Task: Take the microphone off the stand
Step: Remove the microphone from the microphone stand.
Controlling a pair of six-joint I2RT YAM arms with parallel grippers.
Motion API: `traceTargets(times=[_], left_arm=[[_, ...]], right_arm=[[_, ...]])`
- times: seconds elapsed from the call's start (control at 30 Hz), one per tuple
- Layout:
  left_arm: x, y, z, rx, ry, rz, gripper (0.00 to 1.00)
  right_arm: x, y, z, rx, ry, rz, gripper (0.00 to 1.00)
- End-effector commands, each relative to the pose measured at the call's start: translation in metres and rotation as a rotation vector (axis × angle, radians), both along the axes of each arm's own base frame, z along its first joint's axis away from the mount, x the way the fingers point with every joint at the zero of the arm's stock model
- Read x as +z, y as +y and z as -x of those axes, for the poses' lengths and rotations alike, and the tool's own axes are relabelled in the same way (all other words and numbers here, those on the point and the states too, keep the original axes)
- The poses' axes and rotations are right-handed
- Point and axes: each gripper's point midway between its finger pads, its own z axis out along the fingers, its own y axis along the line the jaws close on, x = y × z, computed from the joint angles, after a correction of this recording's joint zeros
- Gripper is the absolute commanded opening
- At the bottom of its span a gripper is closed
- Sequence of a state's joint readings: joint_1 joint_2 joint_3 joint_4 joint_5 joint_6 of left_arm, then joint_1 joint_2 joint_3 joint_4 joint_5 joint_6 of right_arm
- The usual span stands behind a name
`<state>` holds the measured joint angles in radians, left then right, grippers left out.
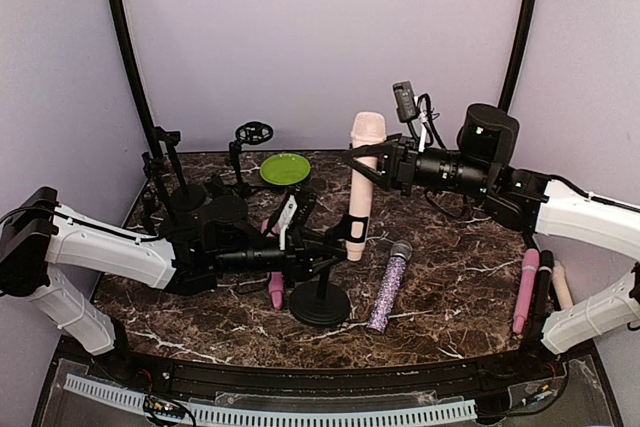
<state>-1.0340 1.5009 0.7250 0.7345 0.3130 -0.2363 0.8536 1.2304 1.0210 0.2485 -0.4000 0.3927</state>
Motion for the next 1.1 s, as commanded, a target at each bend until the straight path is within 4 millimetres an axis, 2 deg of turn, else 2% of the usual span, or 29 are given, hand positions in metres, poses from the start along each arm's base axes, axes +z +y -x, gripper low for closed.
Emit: traceTargets(times=[0.0,0.2,0.53,0.77,1.07], left_arm=[[0.007,0.007,0.004,-0.014,0.011,0.023,0.0],[-0.004,0.011,-0.003,0.028,-0.012,-0.028,0.0],[-0.025,0.015,-0.015,0.092,-0.051,-0.134,0.0],[-0.032,0.018,-0.014,0.095,-0.051,-0.155,0.0],[-0.021,0.015,-0.007,0.041,-0.05,-0.12,0.0]], right_arm=[[0.064,-0.02,0.007,-0.028,-0.116,-0.185,0.01],[0.046,-0.034,-0.034,-0.266,-0.012,-0.152,0.01],[0.029,-0.049,-0.067,-0.466,0.076,-0.128,0.01],[0.029,-0.05,-0.07,-0.484,0.068,-0.125,0.01],[0.041,-0.039,-0.05,-0.354,-0.039,-0.118,0.01]])
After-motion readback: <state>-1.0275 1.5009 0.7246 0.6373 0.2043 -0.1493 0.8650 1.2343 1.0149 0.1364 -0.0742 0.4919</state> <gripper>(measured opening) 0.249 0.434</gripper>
